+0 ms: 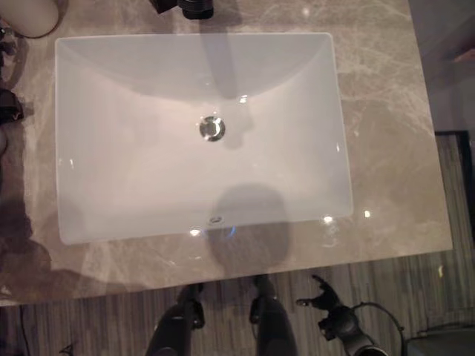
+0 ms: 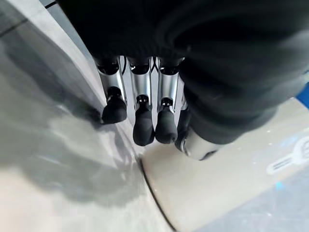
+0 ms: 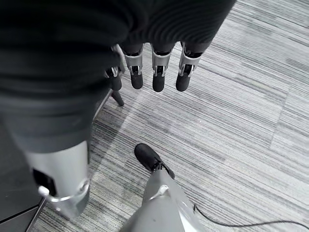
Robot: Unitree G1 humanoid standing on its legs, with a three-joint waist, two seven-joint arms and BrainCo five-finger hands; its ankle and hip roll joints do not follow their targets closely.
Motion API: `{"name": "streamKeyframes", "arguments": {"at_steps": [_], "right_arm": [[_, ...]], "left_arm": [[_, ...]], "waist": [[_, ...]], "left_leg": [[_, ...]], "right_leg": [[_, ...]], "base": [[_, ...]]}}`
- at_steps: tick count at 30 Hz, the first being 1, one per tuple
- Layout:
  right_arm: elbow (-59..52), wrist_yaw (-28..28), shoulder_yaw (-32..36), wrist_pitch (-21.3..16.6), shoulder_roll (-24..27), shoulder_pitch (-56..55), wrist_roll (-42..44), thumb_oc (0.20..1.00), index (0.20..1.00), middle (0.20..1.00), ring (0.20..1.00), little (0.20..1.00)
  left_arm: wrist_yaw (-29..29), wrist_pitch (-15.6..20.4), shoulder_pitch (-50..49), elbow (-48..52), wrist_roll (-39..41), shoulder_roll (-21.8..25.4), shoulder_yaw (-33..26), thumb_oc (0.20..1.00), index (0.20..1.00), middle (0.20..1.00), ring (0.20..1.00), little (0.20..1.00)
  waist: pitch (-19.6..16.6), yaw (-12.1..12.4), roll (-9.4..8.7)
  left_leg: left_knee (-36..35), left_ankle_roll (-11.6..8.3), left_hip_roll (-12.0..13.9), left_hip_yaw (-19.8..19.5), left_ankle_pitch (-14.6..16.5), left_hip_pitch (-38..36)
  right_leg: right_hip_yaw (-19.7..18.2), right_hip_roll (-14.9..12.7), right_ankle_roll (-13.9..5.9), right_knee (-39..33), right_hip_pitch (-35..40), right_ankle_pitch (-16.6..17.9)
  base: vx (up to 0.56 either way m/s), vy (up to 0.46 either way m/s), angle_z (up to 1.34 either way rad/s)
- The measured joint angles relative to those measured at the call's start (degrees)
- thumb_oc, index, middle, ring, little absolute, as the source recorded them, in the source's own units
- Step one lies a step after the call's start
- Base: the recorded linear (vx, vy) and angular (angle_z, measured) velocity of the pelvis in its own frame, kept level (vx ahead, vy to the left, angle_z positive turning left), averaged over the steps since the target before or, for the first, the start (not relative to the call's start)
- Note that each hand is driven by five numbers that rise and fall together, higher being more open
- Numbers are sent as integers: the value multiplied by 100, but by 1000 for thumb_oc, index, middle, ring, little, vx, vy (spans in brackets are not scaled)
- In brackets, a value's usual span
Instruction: Put brush and paste in cup on sink, flatten towel.
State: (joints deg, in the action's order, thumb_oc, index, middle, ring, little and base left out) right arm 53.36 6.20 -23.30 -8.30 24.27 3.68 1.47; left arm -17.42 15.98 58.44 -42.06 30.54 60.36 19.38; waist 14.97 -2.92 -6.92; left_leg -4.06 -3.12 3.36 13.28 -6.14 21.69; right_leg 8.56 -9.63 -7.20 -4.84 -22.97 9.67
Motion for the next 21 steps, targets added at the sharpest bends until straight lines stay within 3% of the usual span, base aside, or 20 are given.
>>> {"name": "streamKeyframes", "arguments": {"at_steps": [8, 16, 21], "right_arm": [[2, -2, -2, -2, -15, -16, 2, 1000, 1000, 1000, 1000, 1000], [-145, -9, -64, -74, -18, -131, 114, 1000, 1000, 1000, 1000, 1000], [-121, -12, -70, -85, -18, -270, 117, 1000, 1000, 1000, 1000, 1000]], "left_arm": [[3, 5, 13, 16, -39, -4, 23, 200, 200, 200, 200, 200], [-32, -13, 242, -523, -174, -266, 236, 200, 200, 200, 200, 200], [-50, -93, 398, -660, -301, -282, 430, 200, 200, 200, 200, 200]], "waist": [[-15, -111, 4], [-290, -129, 17], [-388, -171, -64]], "left_leg": [[22, 0, 2, 60, 0, 16], [-6, 3, -6, 159, 2, 50], [0, 5, 2, 231, 4, 64]], "right_leg": [[-54, -1, 7, 0, -42, 30], [-168, 4, 0, 0, -149, 53], [-244, 21, 0, 0, -204, 85]], "base": [[4, -3, -2], [4, -10, -5], [-15, -25, -7]]}}
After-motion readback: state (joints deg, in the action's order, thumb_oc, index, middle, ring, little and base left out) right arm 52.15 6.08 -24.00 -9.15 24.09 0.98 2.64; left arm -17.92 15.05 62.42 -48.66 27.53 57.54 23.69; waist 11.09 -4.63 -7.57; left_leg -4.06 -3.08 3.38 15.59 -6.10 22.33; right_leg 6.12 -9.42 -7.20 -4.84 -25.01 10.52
